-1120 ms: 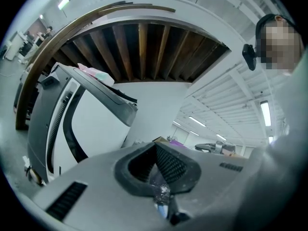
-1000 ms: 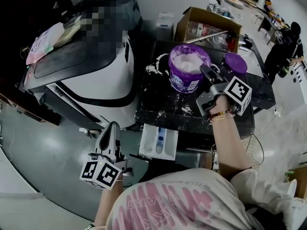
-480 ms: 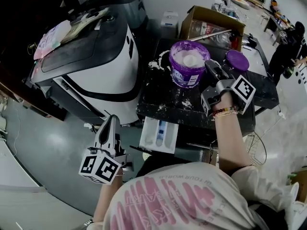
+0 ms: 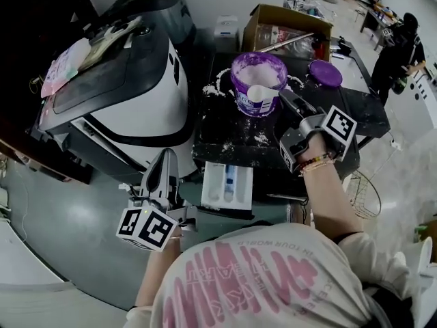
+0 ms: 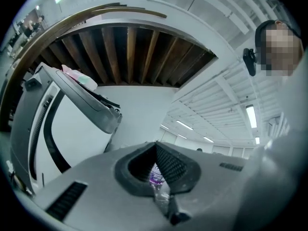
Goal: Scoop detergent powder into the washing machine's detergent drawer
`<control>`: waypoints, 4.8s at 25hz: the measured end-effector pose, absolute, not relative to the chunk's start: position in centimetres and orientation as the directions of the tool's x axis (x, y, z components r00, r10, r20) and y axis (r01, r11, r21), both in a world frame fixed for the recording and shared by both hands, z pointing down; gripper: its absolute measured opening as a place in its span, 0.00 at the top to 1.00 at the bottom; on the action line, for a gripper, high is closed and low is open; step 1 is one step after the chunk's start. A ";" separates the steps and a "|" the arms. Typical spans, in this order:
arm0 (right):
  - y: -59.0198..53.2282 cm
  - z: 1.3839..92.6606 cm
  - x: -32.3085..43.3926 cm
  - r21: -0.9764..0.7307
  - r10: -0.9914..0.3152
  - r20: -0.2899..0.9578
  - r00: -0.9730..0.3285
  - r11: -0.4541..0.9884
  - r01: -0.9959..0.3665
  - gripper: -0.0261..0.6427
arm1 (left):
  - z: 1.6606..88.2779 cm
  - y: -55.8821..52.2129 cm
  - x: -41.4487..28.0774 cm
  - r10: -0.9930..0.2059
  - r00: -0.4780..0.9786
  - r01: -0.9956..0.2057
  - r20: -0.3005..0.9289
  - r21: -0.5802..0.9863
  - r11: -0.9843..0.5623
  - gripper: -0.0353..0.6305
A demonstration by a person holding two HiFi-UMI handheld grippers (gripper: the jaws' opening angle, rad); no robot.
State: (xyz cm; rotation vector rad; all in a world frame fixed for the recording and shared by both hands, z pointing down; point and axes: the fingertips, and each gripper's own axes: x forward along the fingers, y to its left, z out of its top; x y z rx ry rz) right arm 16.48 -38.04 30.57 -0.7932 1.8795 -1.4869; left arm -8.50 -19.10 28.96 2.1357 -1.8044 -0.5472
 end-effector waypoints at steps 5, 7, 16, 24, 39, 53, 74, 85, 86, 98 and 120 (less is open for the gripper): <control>-35.0 31.2 15.2 -0.980 -0.772 -0.066 -0.632 0.170 -0.105 0.96 | 29.6 -19.6 -8.5 -0.970 0.239 -0.876 -0.037 0.424 -0.231 0.95; -33.5 31.5 14.6 -0.980 -0.779 -0.057 -0.624 0.163 -0.114 0.96 | 29.6 -19.4 -8.8 -0.960 0.279 -0.863 -0.035 0.430 -0.266 0.95; -27.3 33.7 11.6 -0.984 -0.828 0.000 -0.561 0.099 -0.146 0.96 | 30.0 -16.6 -10.7 -0.890 0.456 -0.792 -0.013 0.452 -0.412 0.95; -22.0 35.8 9.5 -0.983 -0.858 0.045 -0.512 0.052 -0.175 0.96 | 31.5 -13.4 -13.4 -0.851 0.525 -0.750 0.005 0.475 -0.460 0.95; -15.1 40.4 7.8 -0.972 -0.895 0.151 -0.420 -0.056 -0.229 0.96 | 34.7 -10.0 -16.3 -0.801 0.598 -0.690 0.008 0.515 -0.509 0.95; -14.6 44.1 6.5 -0.844 -0.884 0.321 -0.341 -0.104 -0.526 0.96 | 37.5 -10.4 -17.9 -0.780 0.626 -0.651 0.015 0.561 -0.512 0.95; -16.6 45.8 3.3 -0.373 -0.765 0.575 -0.291 0.072 -0.925 0.96 | 37.4 -10.7 -19.9 -0.818 0.574 -0.659 -0.013 0.586 -0.472 0.95; -16.1 47.5 0.6 -0.188 -0.677 0.661 -0.324 0.268 -0.945 0.96 | 37.9 -10.4 -20.6 -0.832 0.555 -0.664 -0.011 0.596 -0.451 0.95; -16.1 47.7 0.2 -0.158 -0.663 0.672 -0.329 0.305 -0.939 0.96 | 37.9 -10.4 -20.6 -0.832 0.554 -0.665 -0.010 0.597 -0.449 0.95; -14.8 49.2 -1.4 0.049 -0.562 0.772 -0.297 0.519 -0.854 0.96 | 37.9 -9.8 -21.5 -0.844 0.535 -0.674 -0.011 0.597 -0.435 0.95; -12.4 50.3 -2.7 0.339 -0.563 0.797 -0.221 0.719 -0.606 0.96 | 38.2 -8.5 -21.7 -0.852 0.523 -0.695 0.011 0.583 -0.420 0.95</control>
